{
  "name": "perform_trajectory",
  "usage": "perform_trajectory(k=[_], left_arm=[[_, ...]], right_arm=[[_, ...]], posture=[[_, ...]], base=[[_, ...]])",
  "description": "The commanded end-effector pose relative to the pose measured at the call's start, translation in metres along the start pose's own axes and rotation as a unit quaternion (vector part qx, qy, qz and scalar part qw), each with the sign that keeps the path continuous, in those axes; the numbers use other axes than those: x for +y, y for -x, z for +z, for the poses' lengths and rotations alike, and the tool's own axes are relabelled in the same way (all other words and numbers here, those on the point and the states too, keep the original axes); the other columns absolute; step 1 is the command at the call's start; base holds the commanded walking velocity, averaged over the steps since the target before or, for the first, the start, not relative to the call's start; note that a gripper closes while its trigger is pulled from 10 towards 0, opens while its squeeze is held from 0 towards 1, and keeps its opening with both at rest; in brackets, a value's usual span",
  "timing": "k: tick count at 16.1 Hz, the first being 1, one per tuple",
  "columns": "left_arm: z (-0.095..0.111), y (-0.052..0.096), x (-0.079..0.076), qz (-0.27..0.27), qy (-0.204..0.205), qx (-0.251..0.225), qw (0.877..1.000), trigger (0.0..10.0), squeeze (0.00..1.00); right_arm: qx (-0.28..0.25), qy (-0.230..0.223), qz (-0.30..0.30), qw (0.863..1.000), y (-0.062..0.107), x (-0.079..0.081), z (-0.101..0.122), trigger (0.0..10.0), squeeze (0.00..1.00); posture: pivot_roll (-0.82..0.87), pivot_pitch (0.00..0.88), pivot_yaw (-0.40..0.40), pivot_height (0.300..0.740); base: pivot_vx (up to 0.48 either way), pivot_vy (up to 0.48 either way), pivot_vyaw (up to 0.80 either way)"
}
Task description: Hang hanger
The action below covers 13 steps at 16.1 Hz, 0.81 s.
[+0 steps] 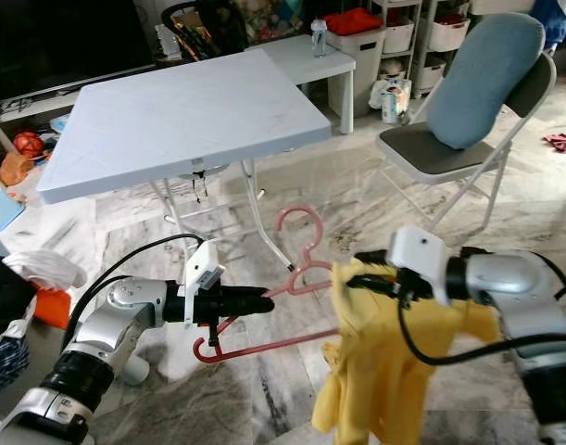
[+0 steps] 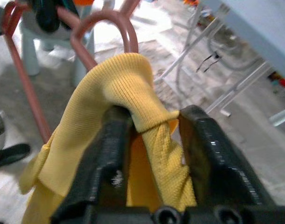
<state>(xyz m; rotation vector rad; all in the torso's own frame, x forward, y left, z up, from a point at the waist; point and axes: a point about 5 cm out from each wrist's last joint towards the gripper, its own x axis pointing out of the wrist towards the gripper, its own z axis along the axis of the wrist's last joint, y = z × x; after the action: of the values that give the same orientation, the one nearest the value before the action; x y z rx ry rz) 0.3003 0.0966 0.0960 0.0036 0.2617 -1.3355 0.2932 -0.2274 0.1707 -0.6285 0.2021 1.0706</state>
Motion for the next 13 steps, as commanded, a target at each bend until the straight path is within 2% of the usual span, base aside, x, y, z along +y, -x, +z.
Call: perform_trajectory(k=[1,2,4,6,10,12,13], left_arm=[[0.009,0.005,0.005,0.035,-0.007,-0.036,0.999,0.0,0.0],[0.01,0.005,0.006,0.052,-0.005,-0.042,0.998,0.0,0.0],[0.012,0.006,0.002,0.069,-0.001,-0.062,0.996,0.0,0.0],[0.012,0.008,0.0,0.101,-0.007,-0.075,0.992,0.0,0.0],[0.016,0.003,-0.01,0.104,-0.005,-0.092,0.99,0.0,0.0],[0.014,0.004,-0.008,0.123,-0.006,-0.09,0.988,0.0,0.0],[0.014,0.004,-0.006,0.133,-0.004,-0.092,0.987,0.0,0.0]], right_arm=[[-0.008,0.021,-0.005,1.0,-0.009,-0.003,0.007,10.0,1.0],[0.012,0.025,-0.023,0.999,-0.012,-0.005,0.003,10.0,1.0],[0.024,0.033,-0.02,0.999,-0.017,0.0,-0.003,10.0,1.0],[0.054,0.05,-0.079,0.994,-0.021,-0.015,-0.006,10.0,1.0],[0.071,0.074,-0.123,0.987,-0.026,-0.029,-0.003,10.0,1.0],[0.091,0.082,-0.183,0.975,-0.019,-0.046,-0.003,10.0,1.0],[0.095,0.075,-0.201,0.972,-0.016,-0.049,-0.005,10.0,1.0]], posture=[[-0.18,0.0,0.113,0.74],[-0.17,0.0,0.106,0.74],[-0.14,0.0,0.078,0.74],[-0.14,0.0,0.067,0.74],[-0.13,0.0,0.06,0.74],[-0.14,0.0,0.055,0.74],[-0.14,0.0,0.055,0.74]], base=[[0.0,0.0,0.0],[0.0,0.0,0.0],[0.0,0.0,0.0],[0.0,0.0,0.0],[0.0,0.0,0.0],[0.0,0.0,0.0],[0.0,0.0,0.0]])
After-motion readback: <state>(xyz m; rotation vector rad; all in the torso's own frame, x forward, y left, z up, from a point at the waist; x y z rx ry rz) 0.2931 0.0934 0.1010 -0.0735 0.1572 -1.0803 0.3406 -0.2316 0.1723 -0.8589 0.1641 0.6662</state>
